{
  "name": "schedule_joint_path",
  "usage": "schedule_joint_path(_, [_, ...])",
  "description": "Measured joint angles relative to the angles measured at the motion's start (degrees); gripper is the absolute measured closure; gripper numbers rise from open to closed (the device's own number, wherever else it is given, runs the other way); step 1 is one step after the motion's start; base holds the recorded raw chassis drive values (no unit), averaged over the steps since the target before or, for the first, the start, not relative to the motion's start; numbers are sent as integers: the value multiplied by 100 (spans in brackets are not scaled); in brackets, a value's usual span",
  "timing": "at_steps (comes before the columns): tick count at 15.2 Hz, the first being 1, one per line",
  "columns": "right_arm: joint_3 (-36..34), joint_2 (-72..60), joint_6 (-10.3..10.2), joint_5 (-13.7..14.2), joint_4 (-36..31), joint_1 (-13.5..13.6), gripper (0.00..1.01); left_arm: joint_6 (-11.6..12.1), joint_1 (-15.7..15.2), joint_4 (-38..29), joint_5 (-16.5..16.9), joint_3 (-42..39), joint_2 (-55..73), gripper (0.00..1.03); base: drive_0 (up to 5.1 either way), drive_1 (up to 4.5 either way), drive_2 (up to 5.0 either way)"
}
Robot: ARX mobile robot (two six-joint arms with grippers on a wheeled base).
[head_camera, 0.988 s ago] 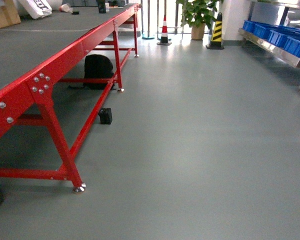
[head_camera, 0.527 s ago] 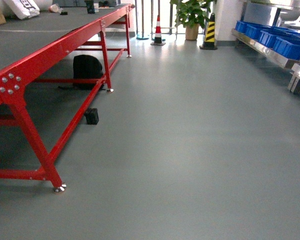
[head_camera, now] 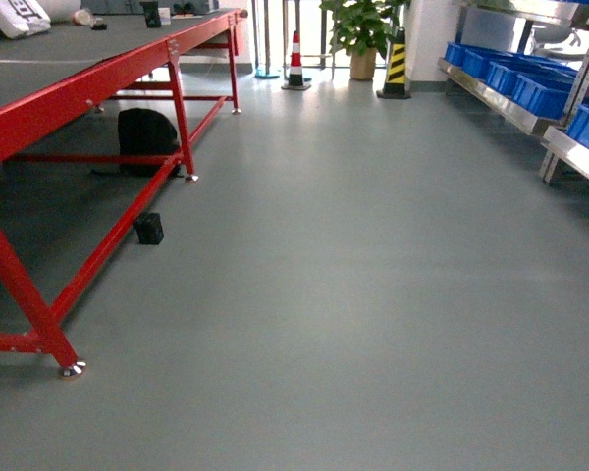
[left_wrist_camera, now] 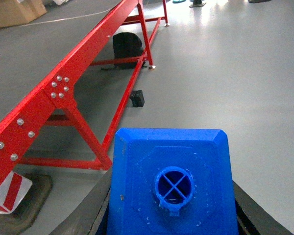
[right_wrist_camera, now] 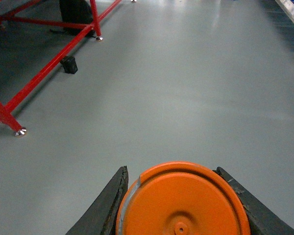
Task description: Sort blue parts and orange caps into right shelf containers
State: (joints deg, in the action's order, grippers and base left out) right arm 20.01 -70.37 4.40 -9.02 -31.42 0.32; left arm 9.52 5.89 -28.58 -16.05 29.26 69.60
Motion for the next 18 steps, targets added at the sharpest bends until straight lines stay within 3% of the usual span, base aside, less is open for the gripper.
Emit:
schedule_joint_path(3, [0,0,0,50,24,-72,58,0,74,-39,66,2,-2,58,0,0,0])
schedule_joint_path(18, [-11,11,13,-2,-11,-33,58,0,7,-31,-2,2,-31,58,13,432,-406])
